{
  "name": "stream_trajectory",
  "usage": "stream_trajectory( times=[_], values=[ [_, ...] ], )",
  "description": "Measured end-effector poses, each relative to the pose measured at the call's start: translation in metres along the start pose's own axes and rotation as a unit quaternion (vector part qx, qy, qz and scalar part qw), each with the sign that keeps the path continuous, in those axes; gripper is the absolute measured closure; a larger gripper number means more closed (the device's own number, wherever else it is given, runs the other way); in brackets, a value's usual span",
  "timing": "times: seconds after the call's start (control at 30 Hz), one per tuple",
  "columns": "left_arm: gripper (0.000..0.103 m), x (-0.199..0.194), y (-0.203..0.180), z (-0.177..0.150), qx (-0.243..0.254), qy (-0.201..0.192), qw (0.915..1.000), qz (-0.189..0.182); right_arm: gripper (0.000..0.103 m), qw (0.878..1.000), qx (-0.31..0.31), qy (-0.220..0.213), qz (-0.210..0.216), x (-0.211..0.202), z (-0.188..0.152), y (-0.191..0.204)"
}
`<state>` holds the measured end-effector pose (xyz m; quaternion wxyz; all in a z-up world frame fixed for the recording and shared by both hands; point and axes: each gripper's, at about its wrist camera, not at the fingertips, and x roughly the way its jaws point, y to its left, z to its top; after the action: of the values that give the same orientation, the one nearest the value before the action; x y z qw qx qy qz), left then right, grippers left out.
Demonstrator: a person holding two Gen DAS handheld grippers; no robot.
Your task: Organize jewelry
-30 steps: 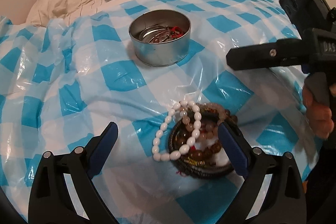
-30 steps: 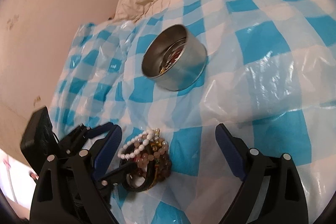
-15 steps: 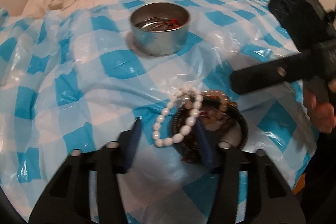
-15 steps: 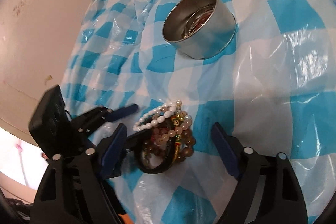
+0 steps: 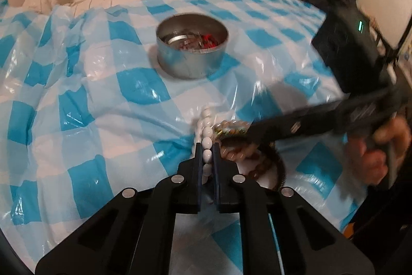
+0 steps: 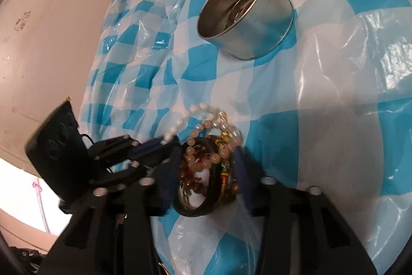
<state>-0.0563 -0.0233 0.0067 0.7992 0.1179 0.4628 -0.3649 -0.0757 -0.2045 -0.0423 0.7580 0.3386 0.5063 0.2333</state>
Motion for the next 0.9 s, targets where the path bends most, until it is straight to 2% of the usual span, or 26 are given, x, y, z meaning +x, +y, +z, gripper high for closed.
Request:
stream_trajectory(
  times=[0.03,0.17,0.33,0.47,0.5,0.57,0.6,0.7,0.77,0.8,0.83,0.87,0.9],
  values=[
    [0.097,-0.004,0.003,0.002,-0.010,-0.008,0.9999,-0.008,0.082,1.000,0.000,0.000,0.001,0.000,0.000,-0.001],
    [0.097,-0.014,0.014,0.010,-0.040,-0.029,0.9985,-0.024,0.097,0.999,0.001,-0.022,0.025,-0.006,0.002,0.000],
    [0.097,-0.023,0.022,0.019,-0.066,-0.053,0.9957,-0.039,0.099,0.998,-0.004,-0.047,0.042,-0.017,0.004,0.002],
    [0.097,-0.025,0.025,0.022,-0.078,-0.061,0.9944,-0.037,0.099,0.999,0.012,-0.023,0.038,-0.012,0.006,-0.005],
    [0.096,-0.025,0.026,0.022,-0.079,-0.061,0.9944,-0.035,0.098,0.999,0.018,-0.015,0.030,-0.010,0.006,-0.007],
    [0.097,-0.024,0.028,0.021,-0.083,-0.060,0.9942,-0.031,0.069,0.999,0.037,-0.006,0.026,-0.005,0.006,-0.013],
    [0.096,-0.023,0.029,0.021,-0.084,-0.059,0.9943,-0.030,0.060,0.999,0.039,-0.007,0.028,-0.004,0.006,-0.013],
    [0.096,-0.023,0.031,0.020,-0.089,-0.060,0.9938,-0.029,0.060,0.999,0.034,-0.007,0.031,0.002,0.009,-0.008],
    [0.096,-0.023,0.032,0.021,-0.092,-0.061,0.9935,-0.029,0.062,0.999,0.035,-0.015,0.026,0.009,0.013,-0.008],
    [0.096,-0.023,0.032,0.021,-0.093,-0.062,0.9932,-0.030,0.069,0.999,0.036,-0.016,0.027,0.013,0.014,-0.009],
    [0.096,-0.023,0.031,0.022,-0.094,-0.063,0.9931,-0.031,0.083,0.999,0.039,-0.013,0.030,0.018,0.015,-0.011],
    [0.096,-0.023,0.031,0.022,-0.095,-0.063,0.9929,-0.031,0.091,0.998,0.043,-0.013,0.033,0.019,0.015,-0.014],
    [0.096,-0.023,0.031,0.023,-0.096,-0.064,0.9928,-0.031,0.093,0.998,0.043,-0.017,0.038,0.018,0.015,-0.015]
  ],
)
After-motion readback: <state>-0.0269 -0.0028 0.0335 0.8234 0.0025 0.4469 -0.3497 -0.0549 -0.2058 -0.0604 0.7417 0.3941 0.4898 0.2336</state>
